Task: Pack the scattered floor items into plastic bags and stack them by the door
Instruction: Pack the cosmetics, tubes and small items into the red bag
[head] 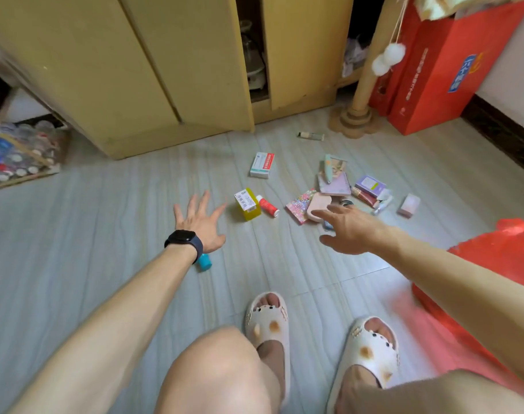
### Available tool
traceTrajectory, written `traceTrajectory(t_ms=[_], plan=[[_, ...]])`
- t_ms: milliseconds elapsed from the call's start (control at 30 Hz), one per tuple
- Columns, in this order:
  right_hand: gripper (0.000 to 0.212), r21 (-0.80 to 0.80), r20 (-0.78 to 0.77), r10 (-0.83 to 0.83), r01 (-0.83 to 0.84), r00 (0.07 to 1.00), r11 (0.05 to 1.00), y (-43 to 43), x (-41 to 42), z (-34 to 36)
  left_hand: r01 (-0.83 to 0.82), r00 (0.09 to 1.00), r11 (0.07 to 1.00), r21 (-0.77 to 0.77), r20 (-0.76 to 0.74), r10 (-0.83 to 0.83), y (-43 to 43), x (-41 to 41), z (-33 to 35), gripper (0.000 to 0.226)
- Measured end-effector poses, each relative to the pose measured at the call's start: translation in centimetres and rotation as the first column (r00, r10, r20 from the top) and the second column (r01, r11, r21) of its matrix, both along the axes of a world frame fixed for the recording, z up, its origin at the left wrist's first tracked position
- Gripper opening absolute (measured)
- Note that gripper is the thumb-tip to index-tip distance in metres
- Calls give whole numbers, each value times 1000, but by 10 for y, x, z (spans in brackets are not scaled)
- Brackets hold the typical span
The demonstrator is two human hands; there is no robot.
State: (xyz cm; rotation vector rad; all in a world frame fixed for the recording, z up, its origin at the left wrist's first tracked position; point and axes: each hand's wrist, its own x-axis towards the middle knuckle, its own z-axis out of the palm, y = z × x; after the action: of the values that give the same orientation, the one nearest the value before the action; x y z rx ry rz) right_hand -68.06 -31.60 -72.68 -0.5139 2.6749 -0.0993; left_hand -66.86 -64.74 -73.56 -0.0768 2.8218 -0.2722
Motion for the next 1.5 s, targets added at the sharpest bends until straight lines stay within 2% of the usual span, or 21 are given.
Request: traceTrajectory(t_ms=[167,300,367,433,500,567,633,700,800,900,1000,1067,1167,1233,1400,1500], plan=[[73,80,193,-129,115,973,990,10,-31,-94,-122,971,992,-38,202,127,-26,-13,-85,81],[71,141,278,-267,235,923,962,13,-56,-157,-271,913,962,-47,305,272,-49,-23,-147,82],[67,150,285,-337,306,897,940,12,-63,-183,-415,859,910,21,340,384,-58,-31,-174,82],[59,154,237,-361,332,902,931,10,-63,-206,-579,789,804,136,340,511,-63,-39,-200,81],[47,151,155,-344,322,926,935,12,-57,-223,-658,749,722,214,286,598,-64,-42,-218,68],[38,125,136,-334,319,933,940,14,-49,-233,-648,761,702,295,215,611,-61,-42,-226,40],[33,104,137,-328,315,935,943,19,-45,-239,-585,810,736,340,197,553,-53,-45,-225,22],[27,81,148,-290,281,945,956,23,-45,-240,-505,863,784,362,225,452,-40,-50,-220,16],[16,-73,143,-343,356,928,932,25,-53,-227,-369,923,839,399,263,280,-9,-61,-206,7],[26,-212,47,-468,466,883,859,25,-71,-212,-231,956,848,478,276,104,22,-67,-193,11],[45,-309,-54,-554,514,831,801,27,-91,-211,-78,966,831,550,247,-73,49,-70,-186,23],[53,-270,-61,-570,536,820,800,29,-105,-221,-31,963,811,584,234,-132,64,-74,-181,33],[58,-87,2,-472,470,882,878,30,-116,-237,-3,956,805,593,237,-171,79,-80,-175,38],[53,-88,32,-413,414,910,906,24,-111,-244,9,954,809,588,236,-183,83,-82,-171,38],[35,-67,37,-507,508,861,859,0,-72,-249,74,935,848,525,258,-241,85,-84,-161,38],[27,-163,150,-562,581,813,797,0,-38,-243,155,921,863,481,244,-302,91,-83,-149,38]])
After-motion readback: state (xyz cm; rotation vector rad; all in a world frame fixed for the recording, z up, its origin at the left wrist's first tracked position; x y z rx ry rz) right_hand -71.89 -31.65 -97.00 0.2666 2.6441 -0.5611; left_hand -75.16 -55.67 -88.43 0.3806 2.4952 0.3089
